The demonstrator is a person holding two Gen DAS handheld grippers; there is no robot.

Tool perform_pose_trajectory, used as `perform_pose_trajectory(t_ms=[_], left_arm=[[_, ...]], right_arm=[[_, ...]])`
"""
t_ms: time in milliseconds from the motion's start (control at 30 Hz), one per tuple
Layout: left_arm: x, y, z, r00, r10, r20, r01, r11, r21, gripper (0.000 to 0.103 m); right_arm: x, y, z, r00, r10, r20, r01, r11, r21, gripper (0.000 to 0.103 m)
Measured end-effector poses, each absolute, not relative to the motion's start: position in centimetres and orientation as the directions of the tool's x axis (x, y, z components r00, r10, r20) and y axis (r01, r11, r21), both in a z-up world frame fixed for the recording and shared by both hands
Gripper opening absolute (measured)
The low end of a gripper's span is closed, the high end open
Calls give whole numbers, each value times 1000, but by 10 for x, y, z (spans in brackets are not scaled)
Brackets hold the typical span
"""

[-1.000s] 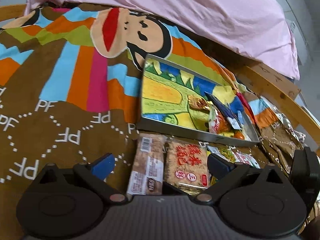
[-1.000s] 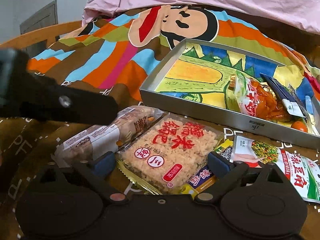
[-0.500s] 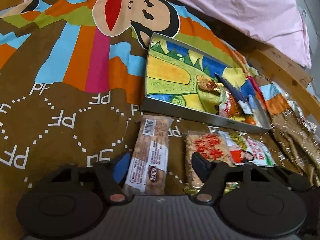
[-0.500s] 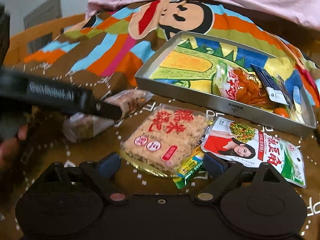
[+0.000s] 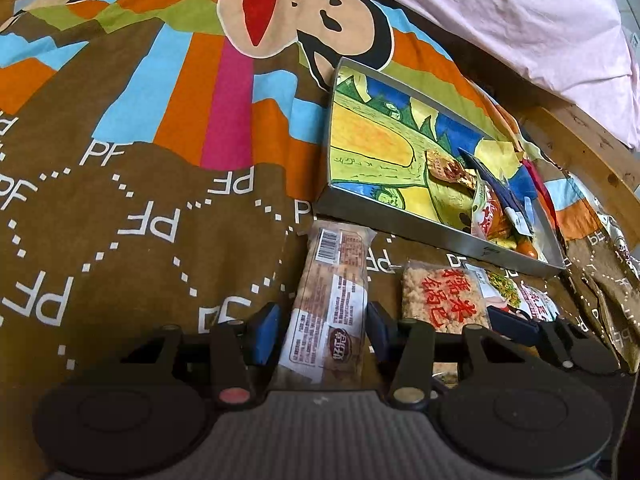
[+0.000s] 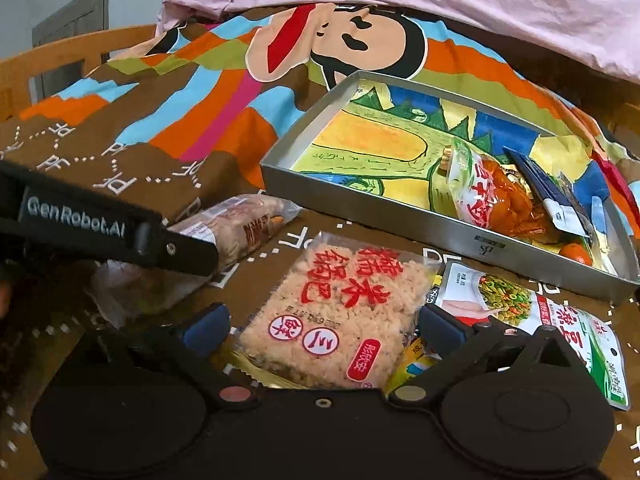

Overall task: Organize snacks
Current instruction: 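Grasp the rice cake packet with the right tool while the left tool lifts the bread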

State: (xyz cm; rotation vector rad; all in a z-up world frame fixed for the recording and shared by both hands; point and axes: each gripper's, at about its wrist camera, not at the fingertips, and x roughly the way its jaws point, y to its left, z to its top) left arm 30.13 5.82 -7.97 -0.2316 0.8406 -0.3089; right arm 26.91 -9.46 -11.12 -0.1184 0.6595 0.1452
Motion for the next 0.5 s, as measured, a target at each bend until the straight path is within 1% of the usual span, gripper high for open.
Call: perform_pose_trajectory(t_ms=[67, 167, 367, 500], left_arm=[[300, 57, -80, 624, -362, -692, 178, 929, -325, 46], [292, 53, -77, 632, -337, -698, 174, 939, -295, 45], [273, 45, -66, 613, -295, -733, 162, 955, -249, 44], [255, 40, -56, 571, -279, -772, 188, 960, -208, 42]], right_arm=[[268, -96, -110, 781, 101, -617, -174, 983, -60, 93], [262, -98, -107, 766, 115, -632, -194, 979, -57, 90], [228, -113, -97, 716, 191, -672, -263, 965, -5, 89], [205, -122, -90, 686, 218, -694, -286, 958, 19, 89]])
